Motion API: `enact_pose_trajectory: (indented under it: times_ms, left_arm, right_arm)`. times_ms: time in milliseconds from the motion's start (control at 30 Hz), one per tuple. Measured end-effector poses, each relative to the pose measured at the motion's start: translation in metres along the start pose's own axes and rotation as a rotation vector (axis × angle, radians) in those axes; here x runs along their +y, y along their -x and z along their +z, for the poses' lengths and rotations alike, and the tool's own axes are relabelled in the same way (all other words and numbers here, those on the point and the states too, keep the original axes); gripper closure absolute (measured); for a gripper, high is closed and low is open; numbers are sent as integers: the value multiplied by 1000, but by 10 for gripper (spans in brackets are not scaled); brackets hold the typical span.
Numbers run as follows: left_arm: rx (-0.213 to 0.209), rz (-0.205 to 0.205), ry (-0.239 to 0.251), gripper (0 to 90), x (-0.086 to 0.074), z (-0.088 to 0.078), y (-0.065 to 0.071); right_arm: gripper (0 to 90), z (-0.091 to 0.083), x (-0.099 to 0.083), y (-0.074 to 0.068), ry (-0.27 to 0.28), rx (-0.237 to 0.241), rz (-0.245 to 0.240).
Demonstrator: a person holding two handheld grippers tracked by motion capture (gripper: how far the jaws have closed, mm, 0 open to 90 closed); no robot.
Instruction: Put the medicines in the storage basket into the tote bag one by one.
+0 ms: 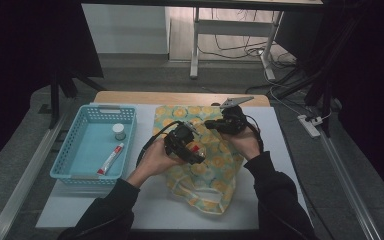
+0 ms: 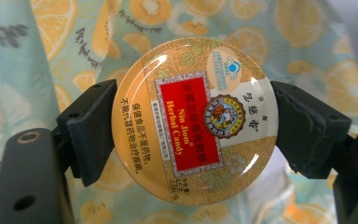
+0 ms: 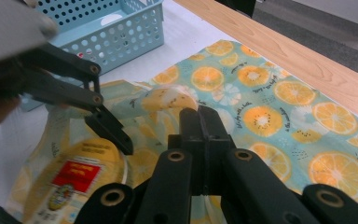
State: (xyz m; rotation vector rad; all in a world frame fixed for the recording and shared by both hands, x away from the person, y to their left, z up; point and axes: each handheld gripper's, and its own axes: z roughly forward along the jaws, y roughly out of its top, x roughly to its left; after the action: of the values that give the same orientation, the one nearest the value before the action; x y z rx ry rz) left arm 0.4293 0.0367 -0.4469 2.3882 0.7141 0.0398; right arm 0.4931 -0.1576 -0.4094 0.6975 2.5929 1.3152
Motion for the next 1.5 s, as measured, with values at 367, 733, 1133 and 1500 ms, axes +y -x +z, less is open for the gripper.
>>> enact_pose_trajectory:
  times_ms: [367, 733, 1133, 1500]
  left_arm:
    - [8, -2, -2, 209, 1, 30, -14]
    - [31, -2, -8, 209, 3, 53, -24]
    - [17, -10, -15, 209, 0, 70, -31]
    - [26, -2, -42, 208, 0, 80, -33]
  right_arm:
    - [900, 5, -2, 8, -4, -12, 28]
    - [900, 12, -4, 14, -15, -25, 44]
    - [900, 16, -10, 21, -23, -40, 62]
    - [900, 18, -11, 23, -25, -48, 74]
